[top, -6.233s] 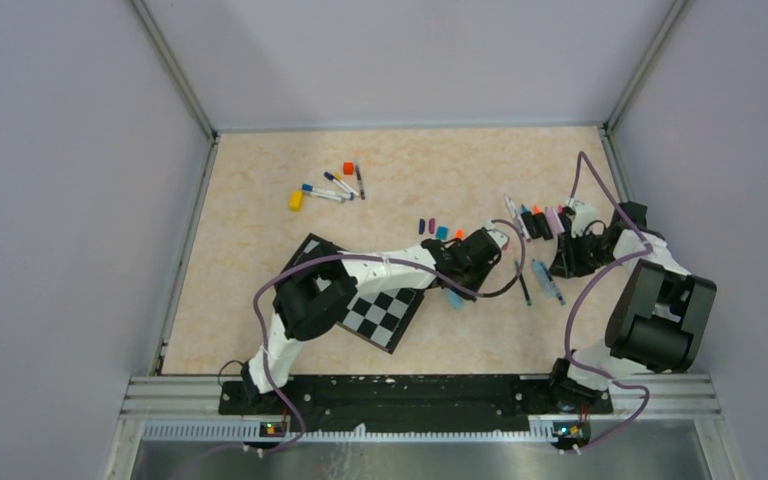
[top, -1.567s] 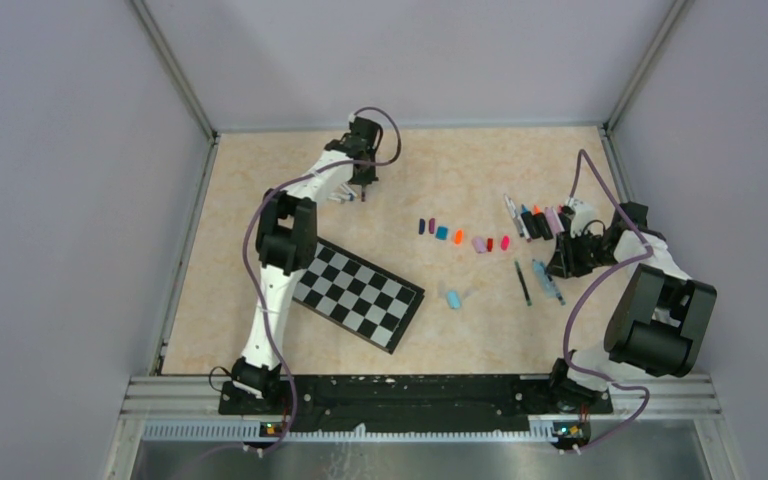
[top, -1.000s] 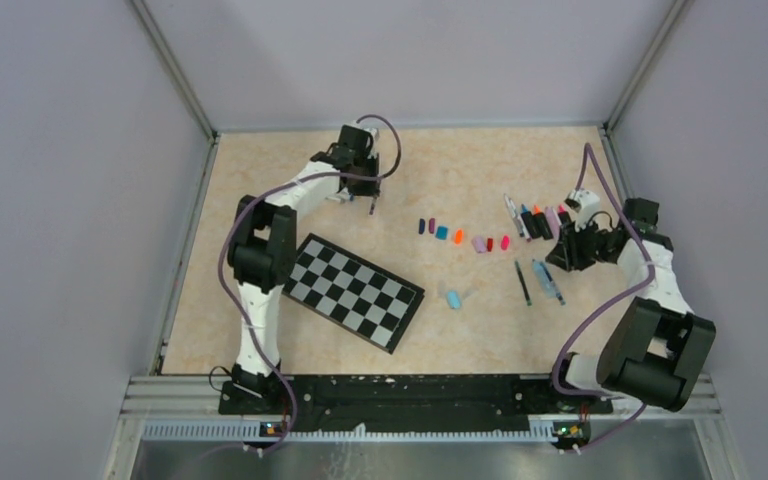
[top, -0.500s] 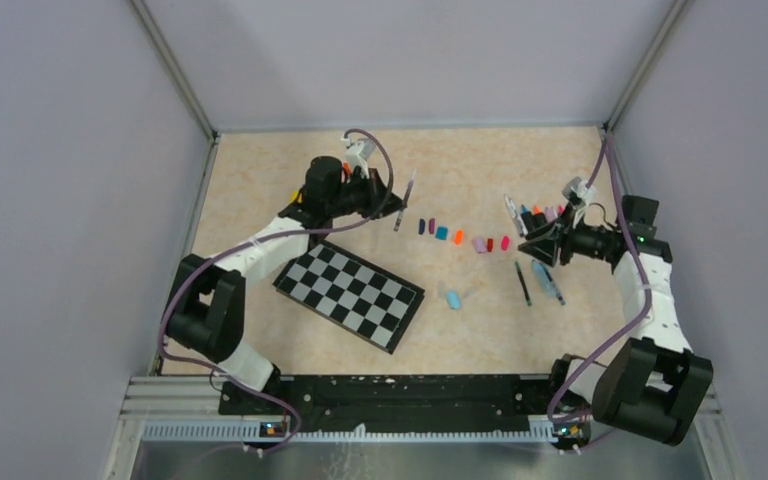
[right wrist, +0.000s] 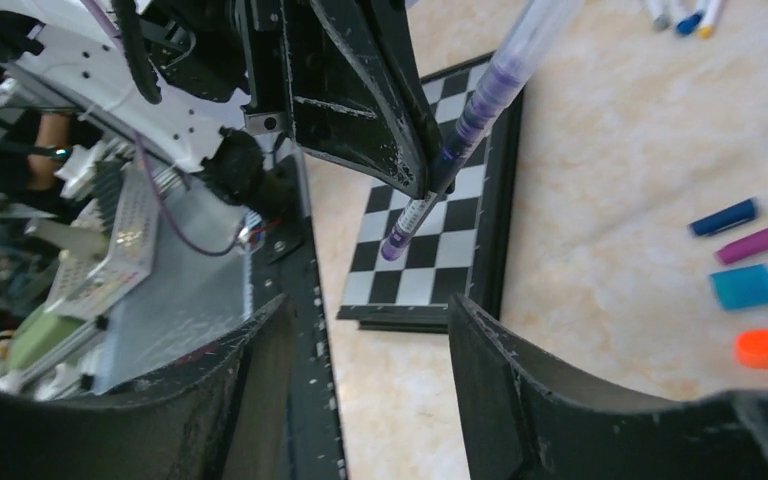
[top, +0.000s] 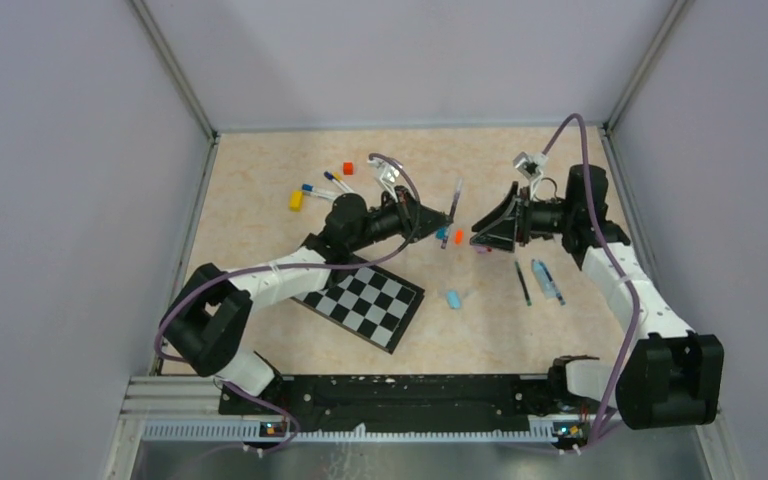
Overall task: Open the pen caps
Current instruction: Pick up the pen from the center of the board.
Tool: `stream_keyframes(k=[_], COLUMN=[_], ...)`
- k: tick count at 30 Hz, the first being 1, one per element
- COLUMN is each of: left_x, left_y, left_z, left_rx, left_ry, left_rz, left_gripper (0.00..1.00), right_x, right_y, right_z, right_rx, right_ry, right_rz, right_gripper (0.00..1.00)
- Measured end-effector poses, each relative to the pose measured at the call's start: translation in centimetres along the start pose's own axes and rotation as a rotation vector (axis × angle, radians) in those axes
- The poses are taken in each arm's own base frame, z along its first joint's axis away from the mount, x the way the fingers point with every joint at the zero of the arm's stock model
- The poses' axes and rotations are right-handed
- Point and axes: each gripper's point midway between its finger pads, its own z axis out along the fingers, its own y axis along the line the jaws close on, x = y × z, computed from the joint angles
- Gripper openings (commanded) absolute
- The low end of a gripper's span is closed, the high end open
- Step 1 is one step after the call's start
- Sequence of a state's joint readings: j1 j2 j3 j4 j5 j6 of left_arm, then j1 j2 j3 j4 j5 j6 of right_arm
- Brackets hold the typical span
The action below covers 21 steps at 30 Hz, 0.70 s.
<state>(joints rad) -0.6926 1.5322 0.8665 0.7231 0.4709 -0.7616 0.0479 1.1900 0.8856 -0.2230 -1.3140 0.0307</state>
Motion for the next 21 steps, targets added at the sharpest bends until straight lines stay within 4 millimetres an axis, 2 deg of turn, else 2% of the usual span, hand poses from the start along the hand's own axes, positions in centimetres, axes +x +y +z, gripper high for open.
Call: stream_keyframes(k=[4,9,15,21], left_x=[0.0,0.1,-0.1,0.3], left_y=[-1.4,-1.6,-1.5,-1.9], left_z=[0.9,1.4,1.6,1.8], left_rx=[0.008,-0.022,-0.044,-0.035], left_ry=[-0.049,-0.081,-0.104,-0.104], left_rz=[0.011,0.007,-0.001,-0.015], left_gripper=[0.0,0.0,0.0,0.0], right_x=[0.4,1.7,1.1,1.3], right_y=[0.6,0.5,0.7,0.2], right_z=[1.5,2.1,2.9,3.5], right_rx=[-0.036,-0.028,-0.021,-0.006], right_ry=[-0.022,-0.038,-0.068,-0.085], right_rz=[0.134,0.306,0.365,0.412], right_gripper=[0.59,0.56,0.48,0.38])
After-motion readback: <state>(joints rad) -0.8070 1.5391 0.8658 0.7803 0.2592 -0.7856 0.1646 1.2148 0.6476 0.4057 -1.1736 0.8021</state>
